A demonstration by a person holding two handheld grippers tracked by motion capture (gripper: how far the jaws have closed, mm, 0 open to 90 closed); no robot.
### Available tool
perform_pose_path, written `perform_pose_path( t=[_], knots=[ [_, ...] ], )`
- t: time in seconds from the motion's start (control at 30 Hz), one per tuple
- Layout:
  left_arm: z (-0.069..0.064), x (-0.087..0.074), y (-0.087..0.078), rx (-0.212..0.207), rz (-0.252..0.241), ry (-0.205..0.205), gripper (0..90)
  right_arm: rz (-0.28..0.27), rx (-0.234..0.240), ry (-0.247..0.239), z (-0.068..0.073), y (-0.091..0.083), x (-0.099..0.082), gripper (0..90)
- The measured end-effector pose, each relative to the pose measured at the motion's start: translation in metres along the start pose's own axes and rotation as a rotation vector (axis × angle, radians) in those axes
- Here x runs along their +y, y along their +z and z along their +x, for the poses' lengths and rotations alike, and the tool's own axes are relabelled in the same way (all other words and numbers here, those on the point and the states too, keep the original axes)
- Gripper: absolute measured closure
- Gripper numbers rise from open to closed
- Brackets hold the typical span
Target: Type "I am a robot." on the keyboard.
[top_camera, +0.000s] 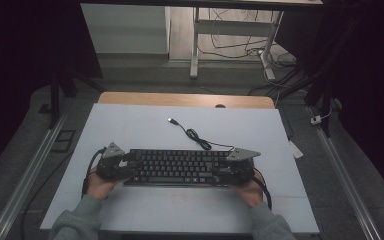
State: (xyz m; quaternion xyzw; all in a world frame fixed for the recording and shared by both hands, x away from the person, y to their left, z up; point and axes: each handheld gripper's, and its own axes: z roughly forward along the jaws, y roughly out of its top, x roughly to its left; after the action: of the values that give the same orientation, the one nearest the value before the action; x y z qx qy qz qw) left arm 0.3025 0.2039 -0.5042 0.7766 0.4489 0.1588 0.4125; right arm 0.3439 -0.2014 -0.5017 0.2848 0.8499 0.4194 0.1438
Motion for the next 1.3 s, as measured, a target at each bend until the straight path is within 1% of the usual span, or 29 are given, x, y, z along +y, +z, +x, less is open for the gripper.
perform_pose_path(
  t=[0.23,0.57,0.93,1.17,1.3],
  knots=[
    [-0.001,0.000,0.001,-0.004,0.009,0.004,44.1,0.000,0.001,0.001,0.000,0.000,0.000,48.4],
    [-0.002,0.000,0.002,0.001,0.014,0.005,41.8,-0.009,0.003,-0.007,0.003,0.000,0.002,48.6],
    [-0.002,0.000,0.003,0.015,0.014,0.006,41.2,-0.032,0.031,-0.009,0.014,0.004,0.010,48.7],
    [-0.003,0.000,0.003,0.020,0.011,0.005,41.1,-0.031,0.041,0.002,0.019,0.008,0.013,49.1],
    [-0.003,0.000,0.004,0.019,0.013,0.003,41.0,-0.034,0.043,-0.001,0.021,0.009,0.015,50.2]
  ],
)
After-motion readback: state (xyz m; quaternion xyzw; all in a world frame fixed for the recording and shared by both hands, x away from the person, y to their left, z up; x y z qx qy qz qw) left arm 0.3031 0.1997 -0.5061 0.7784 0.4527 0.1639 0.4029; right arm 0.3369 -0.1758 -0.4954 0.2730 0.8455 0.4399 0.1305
